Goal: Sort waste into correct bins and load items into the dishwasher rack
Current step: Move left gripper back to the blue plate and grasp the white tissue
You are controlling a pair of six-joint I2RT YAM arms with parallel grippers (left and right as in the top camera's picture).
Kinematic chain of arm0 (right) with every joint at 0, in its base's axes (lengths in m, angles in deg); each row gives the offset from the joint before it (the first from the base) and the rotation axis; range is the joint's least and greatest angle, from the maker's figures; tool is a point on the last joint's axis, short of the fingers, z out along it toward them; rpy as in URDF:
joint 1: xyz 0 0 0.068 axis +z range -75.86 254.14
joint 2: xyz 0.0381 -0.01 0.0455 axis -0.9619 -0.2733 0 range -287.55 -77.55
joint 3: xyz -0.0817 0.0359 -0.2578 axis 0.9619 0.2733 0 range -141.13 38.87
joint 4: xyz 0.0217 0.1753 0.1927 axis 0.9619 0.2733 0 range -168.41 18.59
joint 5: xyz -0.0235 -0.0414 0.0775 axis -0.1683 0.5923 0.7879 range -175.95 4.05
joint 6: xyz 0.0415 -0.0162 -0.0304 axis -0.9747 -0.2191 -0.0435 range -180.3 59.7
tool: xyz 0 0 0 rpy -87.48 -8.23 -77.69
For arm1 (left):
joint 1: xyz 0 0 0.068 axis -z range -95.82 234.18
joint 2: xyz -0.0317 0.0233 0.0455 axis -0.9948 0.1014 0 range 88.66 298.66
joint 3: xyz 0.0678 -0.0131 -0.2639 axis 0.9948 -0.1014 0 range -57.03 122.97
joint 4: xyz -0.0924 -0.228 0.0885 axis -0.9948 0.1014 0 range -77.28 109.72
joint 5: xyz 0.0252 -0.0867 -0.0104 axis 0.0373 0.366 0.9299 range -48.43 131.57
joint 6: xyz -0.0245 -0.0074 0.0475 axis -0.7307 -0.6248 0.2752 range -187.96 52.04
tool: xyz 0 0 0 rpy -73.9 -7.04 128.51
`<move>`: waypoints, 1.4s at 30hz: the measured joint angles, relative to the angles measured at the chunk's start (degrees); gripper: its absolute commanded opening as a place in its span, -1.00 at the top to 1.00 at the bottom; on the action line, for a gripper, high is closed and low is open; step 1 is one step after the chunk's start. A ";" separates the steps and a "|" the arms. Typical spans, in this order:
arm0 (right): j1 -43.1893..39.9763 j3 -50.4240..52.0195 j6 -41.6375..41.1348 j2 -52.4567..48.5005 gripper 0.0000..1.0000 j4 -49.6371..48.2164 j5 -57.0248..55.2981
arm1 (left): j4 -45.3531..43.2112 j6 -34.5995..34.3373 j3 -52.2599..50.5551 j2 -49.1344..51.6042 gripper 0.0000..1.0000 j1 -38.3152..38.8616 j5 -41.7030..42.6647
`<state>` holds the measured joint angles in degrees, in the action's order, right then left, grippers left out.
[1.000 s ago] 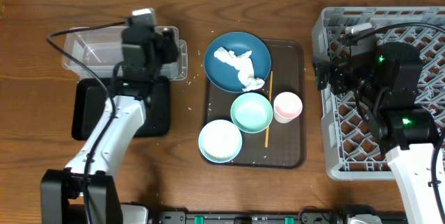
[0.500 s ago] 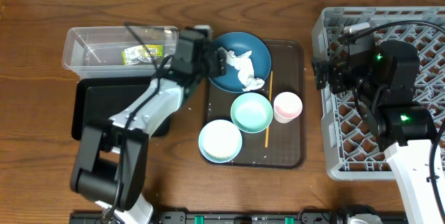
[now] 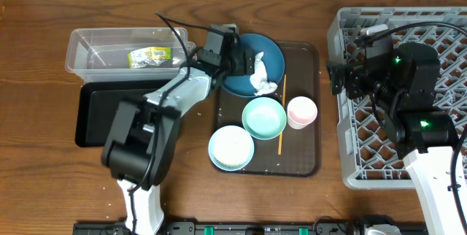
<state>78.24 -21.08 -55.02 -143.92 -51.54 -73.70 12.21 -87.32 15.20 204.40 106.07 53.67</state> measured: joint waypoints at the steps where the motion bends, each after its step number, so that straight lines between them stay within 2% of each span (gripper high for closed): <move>1: 0.00 0.00 0.00 0.00 -0.99 -0.02 -0.02 | 0.28 -0.17 0.00 0.35 -0.88 0.04 0.00; 9: 0.00 0.00 0.00 0.00 -0.98 -0.02 0.00 | -0.24 -0.35 0.00 1.11 -0.82 0.42 0.00; 14: 0.00 0.00 0.00 0.00 -0.98 0.11 0.00 | -0.20 -0.98 0.00 1.29 -0.14 0.46 0.07; 19: 0.00 0.00 0.00 0.00 -0.98 0.15 0.00 | 0.09 -1.09 0.00 1.29 0.34 0.46 0.37; 21: 0.00 0.00 0.00 0.00 -0.99 0.15 0.00 | 0.09 -1.27 0.00 1.29 0.45 0.46 0.57; 27: 0.00 0.00 0.00 0.00 -0.98 0.09 0.00 | 1.40 -1.27 -0.07 -0.37 0.51 0.26 0.85; 31: 0.00 0.00 0.00 0.00 -0.98 0.00 0.00 | 4.68 -1.22 -0.22 -6.67 0.51 -1.09 0.83; 36: 0.00 0.00 0.00 0.00 -0.99 -0.07 0.00 | 10.05 -1.07 -0.22 -17.09 0.51 -6.08 -1.90; 42: 0.00 0.00 0.02 0.00 -0.98 -0.07 0.00 | 14.08 0.74 -0.22 -21.88 0.54 -14.84 -6.97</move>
<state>78.24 -21.08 -55.00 -143.92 -51.60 -73.70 26.29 -86.58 14.98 182.52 91.23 46.70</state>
